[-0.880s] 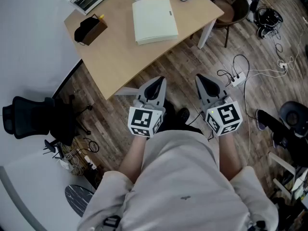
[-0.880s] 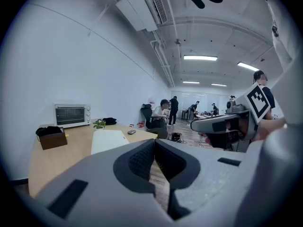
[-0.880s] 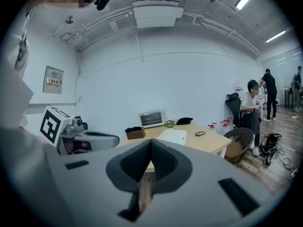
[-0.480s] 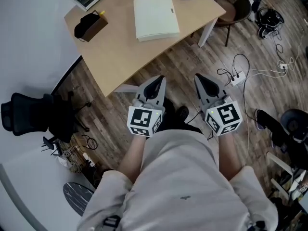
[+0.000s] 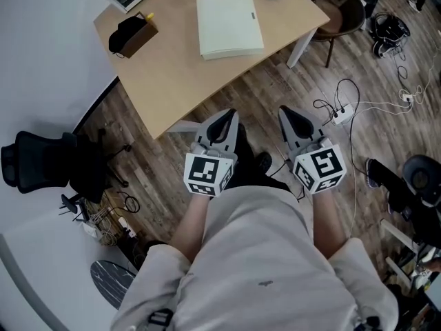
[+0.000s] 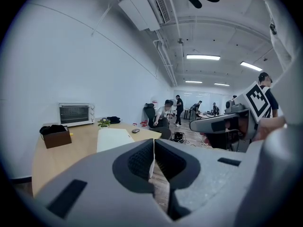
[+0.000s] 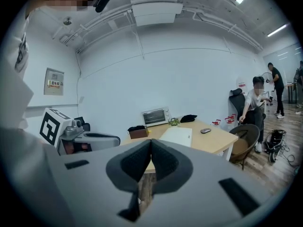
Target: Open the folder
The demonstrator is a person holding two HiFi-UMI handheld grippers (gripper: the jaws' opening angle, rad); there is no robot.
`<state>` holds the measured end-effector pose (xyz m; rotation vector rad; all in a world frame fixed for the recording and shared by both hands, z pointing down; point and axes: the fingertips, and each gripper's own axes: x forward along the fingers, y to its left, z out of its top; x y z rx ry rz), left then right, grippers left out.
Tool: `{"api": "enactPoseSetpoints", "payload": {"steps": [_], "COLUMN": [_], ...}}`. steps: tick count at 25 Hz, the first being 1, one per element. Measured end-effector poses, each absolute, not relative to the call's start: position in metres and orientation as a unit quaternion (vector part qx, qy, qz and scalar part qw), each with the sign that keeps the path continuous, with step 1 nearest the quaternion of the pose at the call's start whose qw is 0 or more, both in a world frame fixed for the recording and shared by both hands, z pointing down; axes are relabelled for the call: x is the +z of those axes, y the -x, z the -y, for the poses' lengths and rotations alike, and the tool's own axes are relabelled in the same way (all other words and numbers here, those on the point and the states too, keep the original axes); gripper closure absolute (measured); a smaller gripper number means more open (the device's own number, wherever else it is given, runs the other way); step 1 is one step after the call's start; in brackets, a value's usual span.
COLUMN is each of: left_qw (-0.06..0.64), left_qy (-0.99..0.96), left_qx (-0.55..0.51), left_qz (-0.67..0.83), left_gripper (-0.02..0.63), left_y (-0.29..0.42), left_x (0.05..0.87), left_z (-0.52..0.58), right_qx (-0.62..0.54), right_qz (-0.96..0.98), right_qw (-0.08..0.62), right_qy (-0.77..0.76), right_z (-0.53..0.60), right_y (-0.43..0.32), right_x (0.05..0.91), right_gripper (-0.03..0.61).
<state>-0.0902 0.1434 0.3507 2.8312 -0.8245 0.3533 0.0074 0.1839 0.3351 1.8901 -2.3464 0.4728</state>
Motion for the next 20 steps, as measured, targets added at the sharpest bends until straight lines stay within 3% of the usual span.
{"api": "enactPoseSetpoints", "payload": {"steps": [10, 12, 20], "left_qw": [0.074, 0.075, 0.071], "left_qy": [-0.951, -0.951, -0.954], "left_qx": [0.115, 0.12, 0.124], "left_qz": [0.278, 0.274, 0.265], "left_gripper": [0.601, 0.554, 0.508], "left_y": [0.089, 0.086, 0.074], "left_x": [0.347, 0.35, 0.355], "left_z": [-0.104, -0.094, -0.05], "right_qx": [0.161, 0.164, 0.178], "right_qz": [0.768, 0.768, 0.771], "right_qw": [0.046, 0.047, 0.047], "right_qy": [-0.618, -0.618, -0.61], "right_z": [-0.146, -0.134, -0.089], "right_y": [-0.01, -0.012, -0.019], "right_x": [0.336, 0.337, 0.342], "right_gripper": [0.514, 0.495, 0.446]}}
